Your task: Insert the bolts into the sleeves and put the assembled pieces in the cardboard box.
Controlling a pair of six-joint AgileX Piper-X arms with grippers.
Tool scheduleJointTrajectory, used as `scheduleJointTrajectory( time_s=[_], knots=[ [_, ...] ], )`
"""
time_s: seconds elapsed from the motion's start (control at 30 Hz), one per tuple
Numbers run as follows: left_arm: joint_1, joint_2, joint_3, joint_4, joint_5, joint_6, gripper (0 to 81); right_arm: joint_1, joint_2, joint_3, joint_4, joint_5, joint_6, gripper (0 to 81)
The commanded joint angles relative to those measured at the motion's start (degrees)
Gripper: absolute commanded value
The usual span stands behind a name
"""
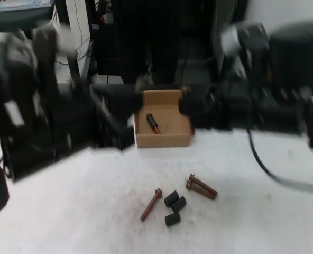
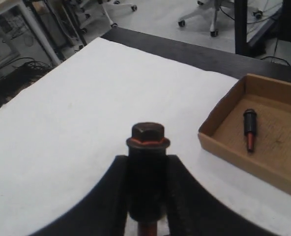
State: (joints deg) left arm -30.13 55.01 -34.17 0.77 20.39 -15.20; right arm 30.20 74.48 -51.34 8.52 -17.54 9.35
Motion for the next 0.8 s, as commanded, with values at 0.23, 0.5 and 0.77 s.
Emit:
scheduleJointTrajectory(
  time_s=[0.23, 0.5, 0.77],
  knots=[
    [-0.15, -0.38, 0.04, 22.26, -3.72, 1.58, 0.3, -3.03, 28.44, -34.17, 26.71, 6.84, 0.14, 0.6],
    [-0.15, -0.38, 0.04, 22.65, -4.78, 2.15, 0.3, -6.37, 46.38, -57.51, 43.8, 12.2, 0.14, 0.8],
    [-0.15, 0.34, 0.04, 22.65, -5.97, 5.11, 0.3, -7.7, 56.3, -66.87, 50.43, 12.78, 0.14, 0.8]
  ],
)
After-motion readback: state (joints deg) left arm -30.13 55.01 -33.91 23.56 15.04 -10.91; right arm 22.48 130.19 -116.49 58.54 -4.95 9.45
